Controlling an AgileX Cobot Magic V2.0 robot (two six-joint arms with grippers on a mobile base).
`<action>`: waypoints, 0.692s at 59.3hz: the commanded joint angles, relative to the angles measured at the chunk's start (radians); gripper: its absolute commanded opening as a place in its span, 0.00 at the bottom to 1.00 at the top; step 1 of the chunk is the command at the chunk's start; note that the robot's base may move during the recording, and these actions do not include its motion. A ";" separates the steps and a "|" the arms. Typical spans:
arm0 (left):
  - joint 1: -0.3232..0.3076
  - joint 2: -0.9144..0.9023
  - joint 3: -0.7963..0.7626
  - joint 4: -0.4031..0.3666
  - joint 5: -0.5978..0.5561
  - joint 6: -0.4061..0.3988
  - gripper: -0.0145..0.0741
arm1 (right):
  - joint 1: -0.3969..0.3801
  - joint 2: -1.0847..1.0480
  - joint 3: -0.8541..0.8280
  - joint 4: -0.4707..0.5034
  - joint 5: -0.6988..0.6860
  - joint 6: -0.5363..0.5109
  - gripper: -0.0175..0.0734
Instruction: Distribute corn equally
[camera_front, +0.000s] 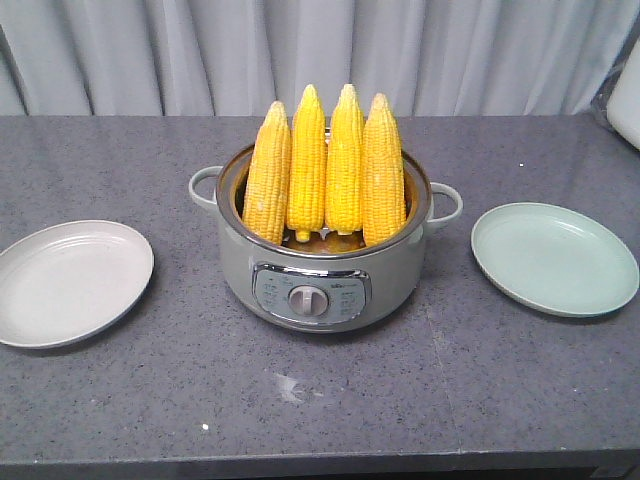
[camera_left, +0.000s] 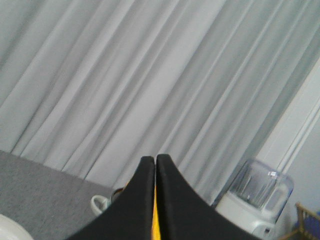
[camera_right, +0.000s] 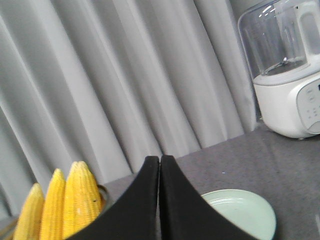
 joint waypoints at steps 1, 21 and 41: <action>0.000 0.107 -0.098 0.010 0.053 0.085 0.16 | 0.000 0.085 -0.096 0.071 -0.006 -0.223 0.22; 0.000 0.397 -0.311 0.010 0.142 0.226 0.37 | 0.000 0.358 -0.201 0.495 0.085 -0.875 0.62; 0.000 0.462 -0.348 0.010 0.154 0.226 0.71 | 0.000 0.603 -0.310 0.504 0.073 -0.929 0.85</action>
